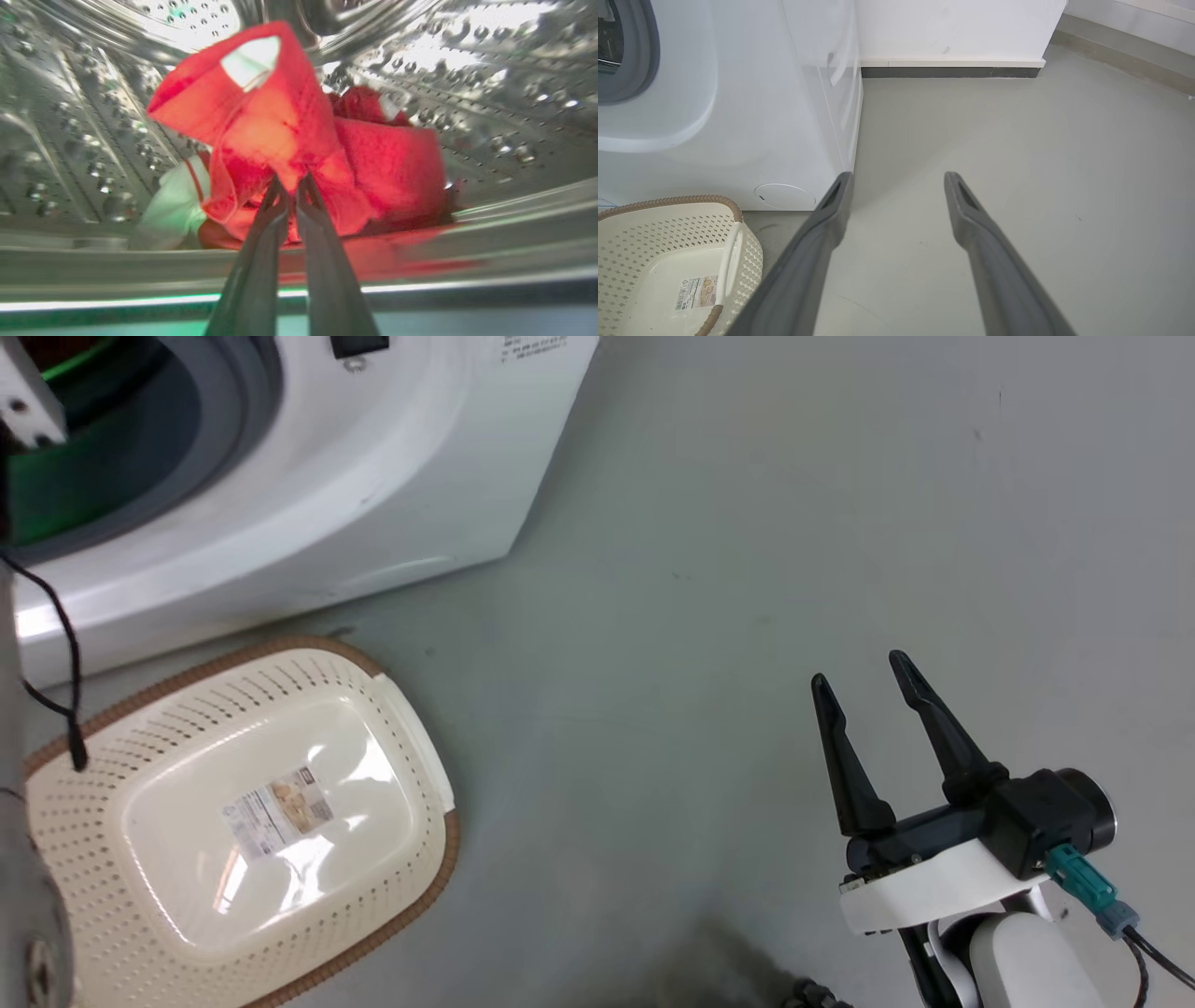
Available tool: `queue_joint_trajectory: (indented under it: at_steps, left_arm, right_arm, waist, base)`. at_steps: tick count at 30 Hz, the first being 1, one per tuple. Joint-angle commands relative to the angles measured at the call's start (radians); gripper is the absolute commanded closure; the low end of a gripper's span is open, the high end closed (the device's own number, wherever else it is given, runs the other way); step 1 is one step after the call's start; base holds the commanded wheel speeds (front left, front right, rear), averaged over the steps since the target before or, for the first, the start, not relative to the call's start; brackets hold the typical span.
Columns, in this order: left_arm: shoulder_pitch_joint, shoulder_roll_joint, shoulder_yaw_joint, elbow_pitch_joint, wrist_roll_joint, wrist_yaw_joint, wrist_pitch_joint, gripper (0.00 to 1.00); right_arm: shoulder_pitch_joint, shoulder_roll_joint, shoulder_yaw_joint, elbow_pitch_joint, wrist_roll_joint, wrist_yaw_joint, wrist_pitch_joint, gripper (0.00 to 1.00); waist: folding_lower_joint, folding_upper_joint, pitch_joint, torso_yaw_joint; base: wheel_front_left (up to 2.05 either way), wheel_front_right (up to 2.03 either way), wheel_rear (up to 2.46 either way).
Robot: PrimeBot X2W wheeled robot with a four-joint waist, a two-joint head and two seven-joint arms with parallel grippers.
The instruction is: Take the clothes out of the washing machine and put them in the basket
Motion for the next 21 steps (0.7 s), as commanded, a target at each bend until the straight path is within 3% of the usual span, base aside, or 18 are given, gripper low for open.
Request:
queue_joint_trajectory:
  at_steps: [1, 10, 16, 21]
  left_arm:
    - [0.029, -0.01, 0.001, -0.004, -0.008, -0.002, -0.036, 1.0]
    - [0.21, -0.07, 0.001, 0.036, -0.029, -0.023, -0.355, 1.0]
    - [0.338, -0.115, 0.022, 0.012, -0.051, -0.023, -0.409, 1.0]
    - [0.483, -0.139, 0.05, -0.125, -0.044, -0.024, -0.411, 1.0]
  right_arm:
    - [0.006, 0.0, -0.003, 0.004, -0.002, 0.0, 0.001, 0.0]
    - [0.06, 0.0, -0.036, -0.001, -0.028, 0.0, 0.045, 0.0]
    - [0.108, 0.0, -0.058, -0.011, -0.037, 0.0, 0.074, 0.0]
    - [0.146, 0.0, -0.059, -0.021, -0.033, 0.0, 0.092, 0.0]
  waist:
    - [0.0, 0.0, -0.05, 0.018]
    - [0.0, 0.0, -0.226, 0.062]
    - [0.0, 0.0, -0.332, 0.092]
    - [0.0, 0.0, -0.41, 0.111]
  base:
    - [0.0, 0.0, 0.0]
    - [0.0, 0.0, 0.0]
    - [0.0, 0.0, 0.0]
    - [0.0, 0.0, 0.0]
